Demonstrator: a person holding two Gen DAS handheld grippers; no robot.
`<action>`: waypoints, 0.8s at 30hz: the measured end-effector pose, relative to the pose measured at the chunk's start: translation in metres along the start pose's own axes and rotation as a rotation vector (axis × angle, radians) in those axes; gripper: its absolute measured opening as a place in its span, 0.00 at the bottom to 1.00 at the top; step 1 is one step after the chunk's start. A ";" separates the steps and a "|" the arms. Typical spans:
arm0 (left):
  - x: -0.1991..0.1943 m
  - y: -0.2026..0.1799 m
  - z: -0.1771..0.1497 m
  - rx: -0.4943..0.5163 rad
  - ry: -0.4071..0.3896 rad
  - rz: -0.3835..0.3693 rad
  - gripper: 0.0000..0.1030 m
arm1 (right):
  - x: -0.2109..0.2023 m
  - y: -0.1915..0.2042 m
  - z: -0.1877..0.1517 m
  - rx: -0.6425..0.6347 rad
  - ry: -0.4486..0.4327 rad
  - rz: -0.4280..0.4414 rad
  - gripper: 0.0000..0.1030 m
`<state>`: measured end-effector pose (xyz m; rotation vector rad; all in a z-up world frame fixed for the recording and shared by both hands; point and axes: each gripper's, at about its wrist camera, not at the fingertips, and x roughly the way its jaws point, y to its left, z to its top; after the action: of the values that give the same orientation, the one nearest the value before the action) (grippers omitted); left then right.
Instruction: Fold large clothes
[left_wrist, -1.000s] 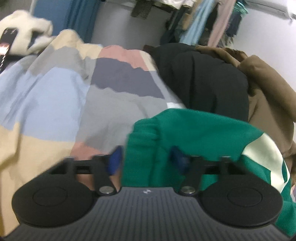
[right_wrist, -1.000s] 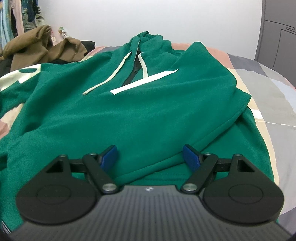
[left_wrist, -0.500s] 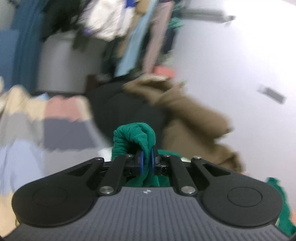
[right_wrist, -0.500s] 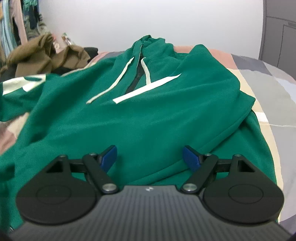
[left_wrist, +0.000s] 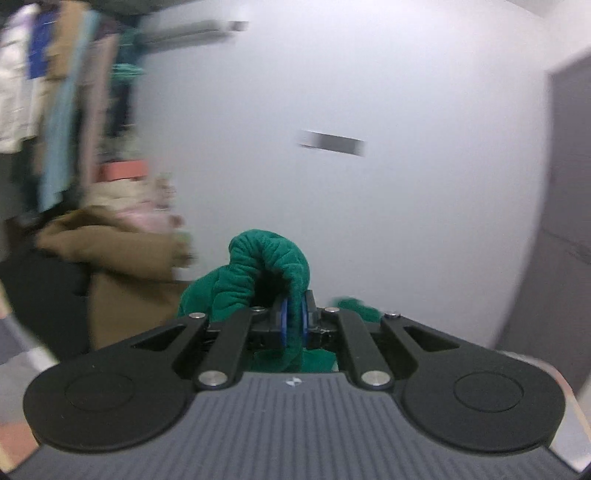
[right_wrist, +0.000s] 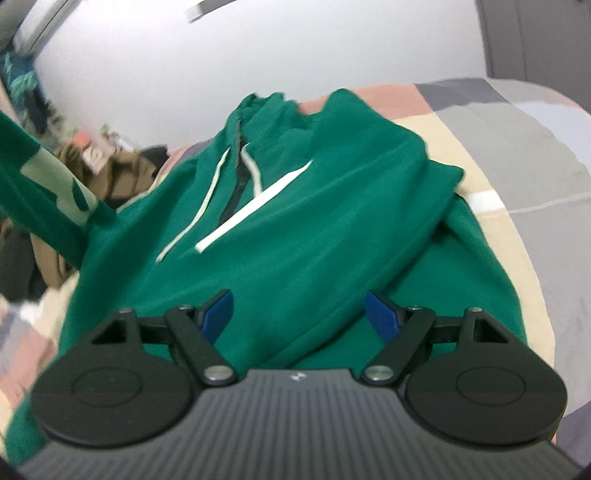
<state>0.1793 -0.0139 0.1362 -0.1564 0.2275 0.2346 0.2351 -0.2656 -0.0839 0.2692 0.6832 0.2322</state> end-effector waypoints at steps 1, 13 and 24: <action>0.003 -0.015 -0.007 0.015 0.016 -0.035 0.08 | -0.001 -0.004 0.001 0.024 -0.012 0.004 0.77; 0.058 -0.092 -0.097 0.043 0.302 -0.300 0.09 | -0.017 -0.040 0.010 0.093 -0.052 -0.028 0.77; 0.061 -0.028 -0.145 0.091 0.429 -0.422 0.83 | -0.019 -0.047 0.014 0.119 -0.053 -0.067 0.77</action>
<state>0.2142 -0.0538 -0.0149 -0.1597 0.6214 -0.2339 0.2353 -0.3177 -0.0771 0.3647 0.6535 0.1205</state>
